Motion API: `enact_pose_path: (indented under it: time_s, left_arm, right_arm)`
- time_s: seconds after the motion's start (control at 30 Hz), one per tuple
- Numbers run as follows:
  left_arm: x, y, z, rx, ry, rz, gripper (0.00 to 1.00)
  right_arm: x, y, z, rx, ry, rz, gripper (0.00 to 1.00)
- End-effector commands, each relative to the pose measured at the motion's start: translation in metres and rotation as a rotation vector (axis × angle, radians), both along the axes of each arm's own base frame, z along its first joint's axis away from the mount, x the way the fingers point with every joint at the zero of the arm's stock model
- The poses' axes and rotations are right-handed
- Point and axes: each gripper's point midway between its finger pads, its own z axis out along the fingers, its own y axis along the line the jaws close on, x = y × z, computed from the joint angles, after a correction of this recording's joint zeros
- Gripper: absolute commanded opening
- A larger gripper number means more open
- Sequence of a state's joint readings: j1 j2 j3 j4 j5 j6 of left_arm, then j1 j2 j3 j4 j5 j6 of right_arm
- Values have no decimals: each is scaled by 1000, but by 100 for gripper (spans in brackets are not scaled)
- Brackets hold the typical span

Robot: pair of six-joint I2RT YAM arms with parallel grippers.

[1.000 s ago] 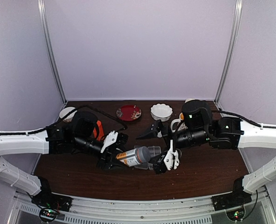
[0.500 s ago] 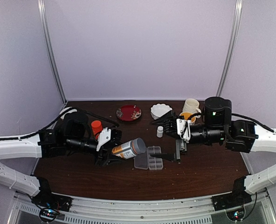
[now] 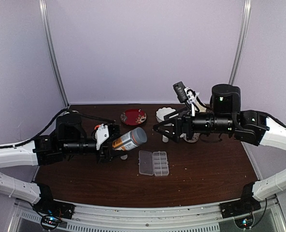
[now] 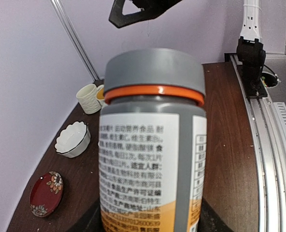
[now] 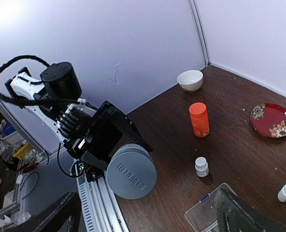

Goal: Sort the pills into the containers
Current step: Unscrew the lid of the pill bottle.

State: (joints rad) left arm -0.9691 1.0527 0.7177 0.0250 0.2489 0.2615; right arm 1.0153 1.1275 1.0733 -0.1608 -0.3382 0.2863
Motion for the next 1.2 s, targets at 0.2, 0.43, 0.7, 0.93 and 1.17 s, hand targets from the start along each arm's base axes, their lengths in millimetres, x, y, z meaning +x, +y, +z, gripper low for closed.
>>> enact_pose_path:
  time_s: [0.2,0.43,0.7,0.93,1.17]
  left_arm:
    - [12,2,24,-46,-128,38,12]
    - [12,1,22,-36,-132,31,12]
    - [10,1,18,-30,-126,25,12]
    - [7,0,17,-32,-123,7,12]
    - [8,1,15,-30,-128,13,11]
  right_arm:
    - [4,23,-1,-70,383,-53,93]
    - [4,36,-22,-168,433,-74,93]
    - [3,57,-29,-184,453,-31,91]
    - [4,69,-33,-189,470,-7,72]
    - [1,72,-39,-208,485,14,60]
